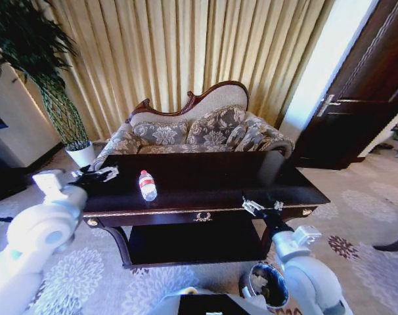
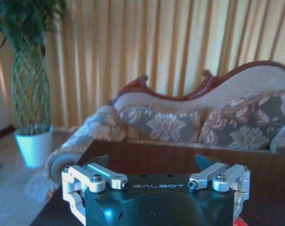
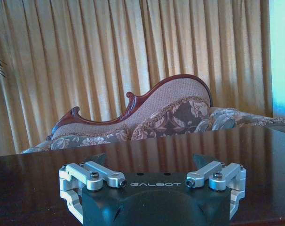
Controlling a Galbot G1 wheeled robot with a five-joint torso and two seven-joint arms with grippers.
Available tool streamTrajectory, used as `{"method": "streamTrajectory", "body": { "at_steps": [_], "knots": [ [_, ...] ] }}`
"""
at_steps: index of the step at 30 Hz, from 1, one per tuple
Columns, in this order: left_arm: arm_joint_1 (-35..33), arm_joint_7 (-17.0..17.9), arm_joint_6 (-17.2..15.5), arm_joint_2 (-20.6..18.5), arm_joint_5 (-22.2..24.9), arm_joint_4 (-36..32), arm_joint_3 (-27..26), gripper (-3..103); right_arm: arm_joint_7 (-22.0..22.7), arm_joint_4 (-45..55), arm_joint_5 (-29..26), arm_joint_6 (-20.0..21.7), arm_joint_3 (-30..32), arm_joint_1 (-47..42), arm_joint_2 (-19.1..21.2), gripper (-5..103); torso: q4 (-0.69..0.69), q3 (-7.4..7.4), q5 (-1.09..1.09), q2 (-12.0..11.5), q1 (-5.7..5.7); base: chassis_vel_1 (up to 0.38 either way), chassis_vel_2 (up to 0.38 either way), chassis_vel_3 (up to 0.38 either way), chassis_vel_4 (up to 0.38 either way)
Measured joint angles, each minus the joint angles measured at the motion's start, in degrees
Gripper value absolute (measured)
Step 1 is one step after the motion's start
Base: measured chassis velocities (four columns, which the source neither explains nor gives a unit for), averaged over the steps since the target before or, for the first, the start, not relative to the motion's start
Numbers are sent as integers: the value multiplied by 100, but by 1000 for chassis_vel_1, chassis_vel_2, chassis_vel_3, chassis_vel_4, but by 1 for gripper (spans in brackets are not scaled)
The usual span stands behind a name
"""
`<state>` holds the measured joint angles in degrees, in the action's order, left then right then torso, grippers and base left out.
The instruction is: Move to the front of the table and place the trash on the table into the trash bin.
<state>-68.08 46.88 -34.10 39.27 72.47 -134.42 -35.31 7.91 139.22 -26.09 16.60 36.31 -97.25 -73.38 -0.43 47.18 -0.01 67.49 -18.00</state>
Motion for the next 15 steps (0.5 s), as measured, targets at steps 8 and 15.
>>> {"method": "streamTrajectory", "body": {
  "at_steps": [8,15],
  "knots": [
    [1201,1047,518,-31,386,448,1536,100,0,-127,5,1,8,8,16,100,0,0,2,0,0,0,0,0,0],
    [2069,1915,824,163,596,727,2825,100,-2,-221,11,2,3,48,58,100,0,0,2,0,0,0,0,0,0]
  ]
}}
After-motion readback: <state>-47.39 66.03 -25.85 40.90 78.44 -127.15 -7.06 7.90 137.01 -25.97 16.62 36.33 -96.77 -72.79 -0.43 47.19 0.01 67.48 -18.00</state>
